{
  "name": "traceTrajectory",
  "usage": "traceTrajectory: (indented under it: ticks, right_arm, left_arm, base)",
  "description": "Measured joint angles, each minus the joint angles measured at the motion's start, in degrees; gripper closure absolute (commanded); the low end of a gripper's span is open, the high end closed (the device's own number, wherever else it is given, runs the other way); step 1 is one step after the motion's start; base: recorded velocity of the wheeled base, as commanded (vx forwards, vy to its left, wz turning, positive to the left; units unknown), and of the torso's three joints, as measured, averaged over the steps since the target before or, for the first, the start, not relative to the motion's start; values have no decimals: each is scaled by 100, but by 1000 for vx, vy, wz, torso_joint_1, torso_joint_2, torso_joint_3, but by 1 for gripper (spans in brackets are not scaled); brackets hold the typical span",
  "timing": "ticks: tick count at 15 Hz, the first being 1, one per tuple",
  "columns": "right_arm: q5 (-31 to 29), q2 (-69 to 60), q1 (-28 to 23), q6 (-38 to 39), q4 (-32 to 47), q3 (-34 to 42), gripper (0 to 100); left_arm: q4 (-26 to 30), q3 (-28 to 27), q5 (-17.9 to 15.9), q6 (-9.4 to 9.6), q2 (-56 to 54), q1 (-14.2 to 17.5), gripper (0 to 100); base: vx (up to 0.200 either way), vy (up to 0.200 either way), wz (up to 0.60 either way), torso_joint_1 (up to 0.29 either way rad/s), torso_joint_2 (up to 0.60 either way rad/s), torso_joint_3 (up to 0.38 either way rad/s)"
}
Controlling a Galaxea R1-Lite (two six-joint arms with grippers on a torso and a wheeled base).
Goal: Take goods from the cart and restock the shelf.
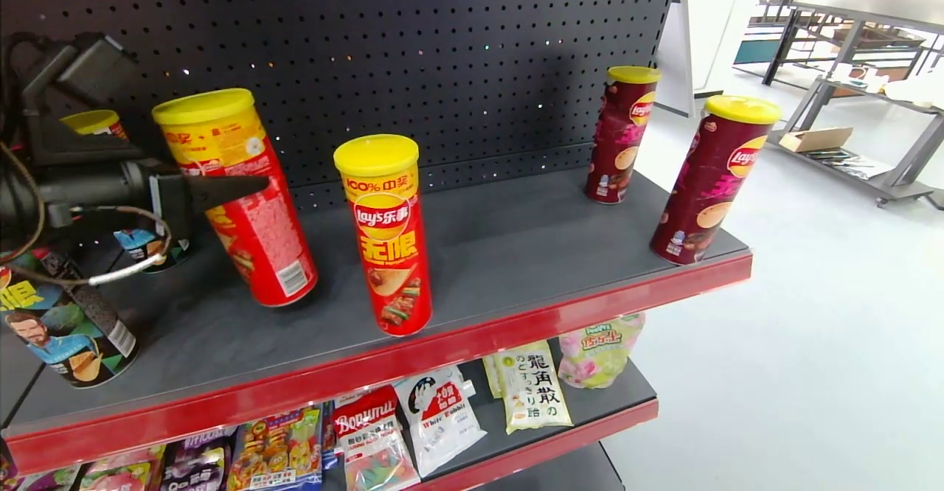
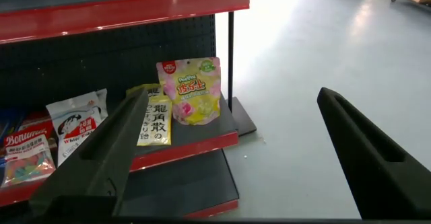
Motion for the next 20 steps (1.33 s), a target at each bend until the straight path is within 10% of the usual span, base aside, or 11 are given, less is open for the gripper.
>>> traceTrajectory:
  ticks: [9,20]
  right_arm:
    - [-2,-1,0,0,0,0,0]
    - [-2,-1,0,2,0,0,0]
  left_arm:
    - [-692,-2376,197,-50,2575,-796,100]
    - [-719,-2734,176,-52,3200,-1130,100]
  base:
    - [0,0,0,0,0,0]
    - [0,0,0,0,0,0]
